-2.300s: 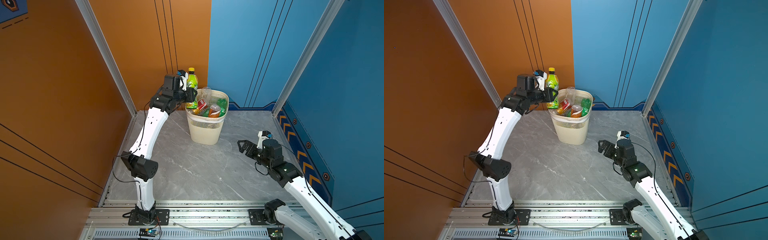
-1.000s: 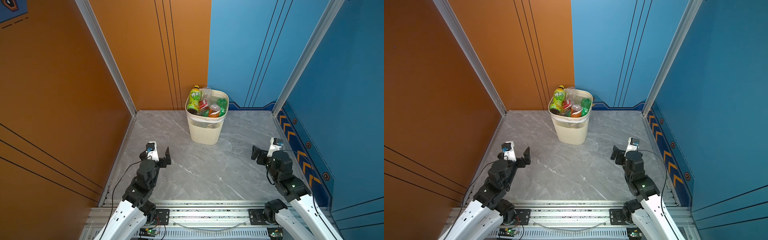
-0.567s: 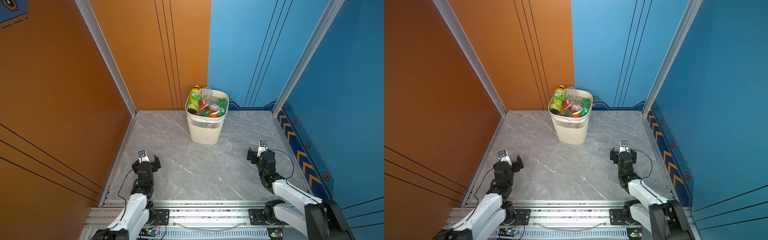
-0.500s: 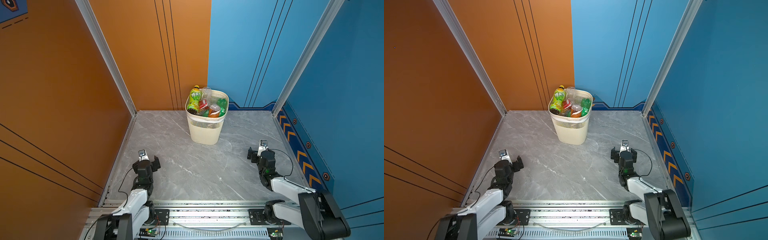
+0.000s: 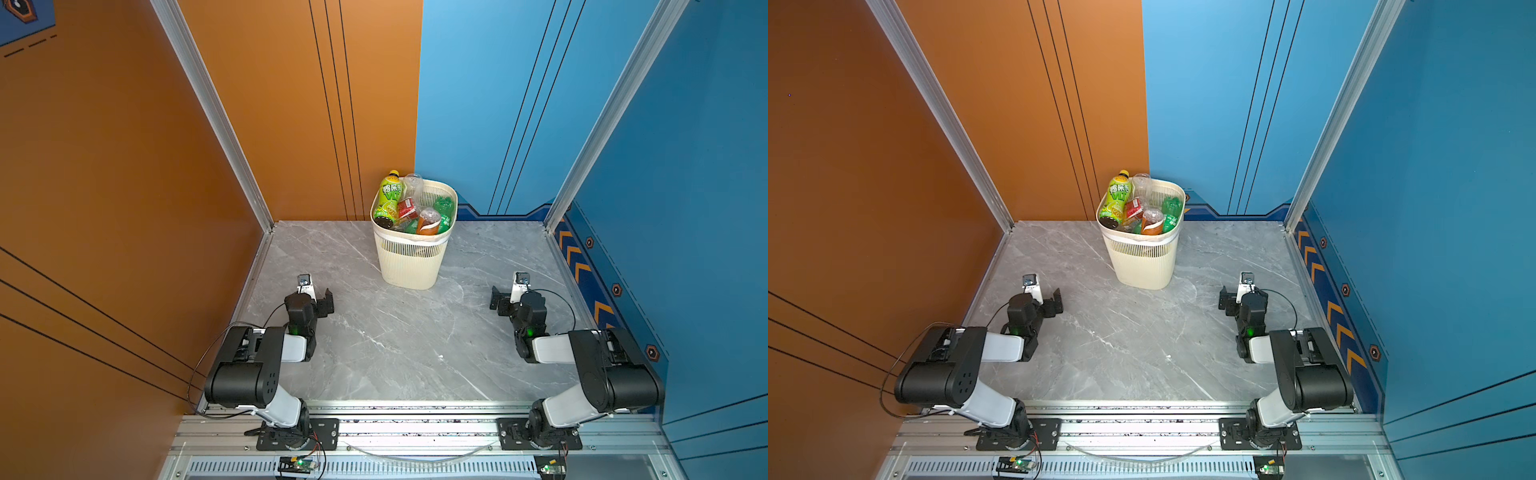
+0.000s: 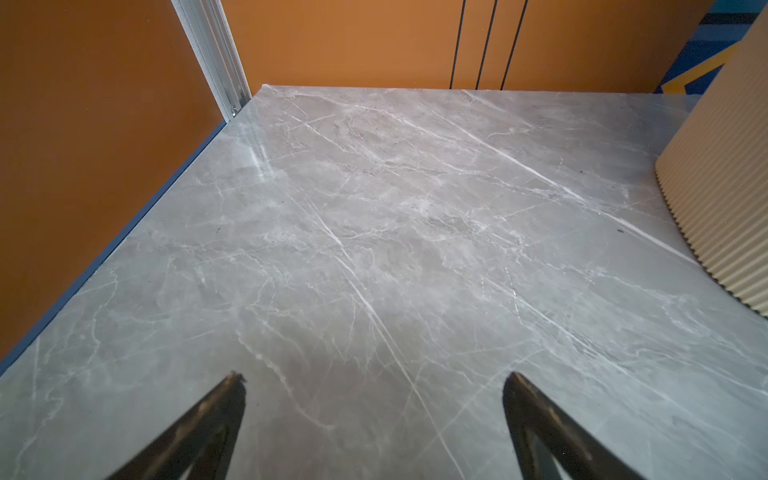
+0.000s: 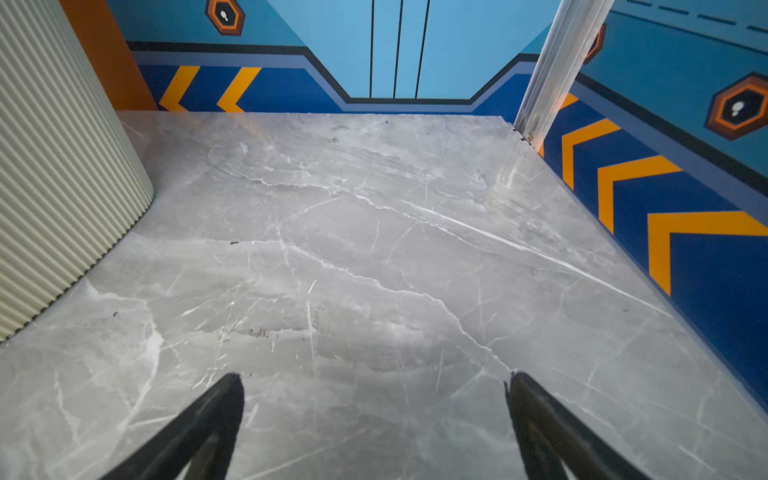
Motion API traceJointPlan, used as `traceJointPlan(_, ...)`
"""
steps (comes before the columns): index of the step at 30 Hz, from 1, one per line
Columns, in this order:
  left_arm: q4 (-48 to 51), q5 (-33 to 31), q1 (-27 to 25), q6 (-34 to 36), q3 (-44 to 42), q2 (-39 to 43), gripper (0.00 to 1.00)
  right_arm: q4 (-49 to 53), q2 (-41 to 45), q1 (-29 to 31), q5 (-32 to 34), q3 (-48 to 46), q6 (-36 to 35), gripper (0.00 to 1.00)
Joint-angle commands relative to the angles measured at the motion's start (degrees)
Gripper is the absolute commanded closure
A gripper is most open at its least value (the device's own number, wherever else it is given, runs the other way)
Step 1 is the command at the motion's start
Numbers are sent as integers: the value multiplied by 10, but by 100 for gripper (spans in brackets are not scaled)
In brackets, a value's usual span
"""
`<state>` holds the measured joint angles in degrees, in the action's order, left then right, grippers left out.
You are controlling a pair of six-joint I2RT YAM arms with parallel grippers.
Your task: Put the plastic bottles in the bin
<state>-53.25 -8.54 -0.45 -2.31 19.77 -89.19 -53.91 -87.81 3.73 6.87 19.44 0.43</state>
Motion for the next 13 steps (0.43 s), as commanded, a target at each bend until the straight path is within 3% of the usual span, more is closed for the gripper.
traceJointPlan(1, 4, 0, -4, 15, 16, 0, 2, 34, 3, -8, 6, 18, 11, 0)
traceJointPlan(13, 4, -35, -20, 23, 18, -2, 2, 38, 2, -9, 13, 20, 15, 0)
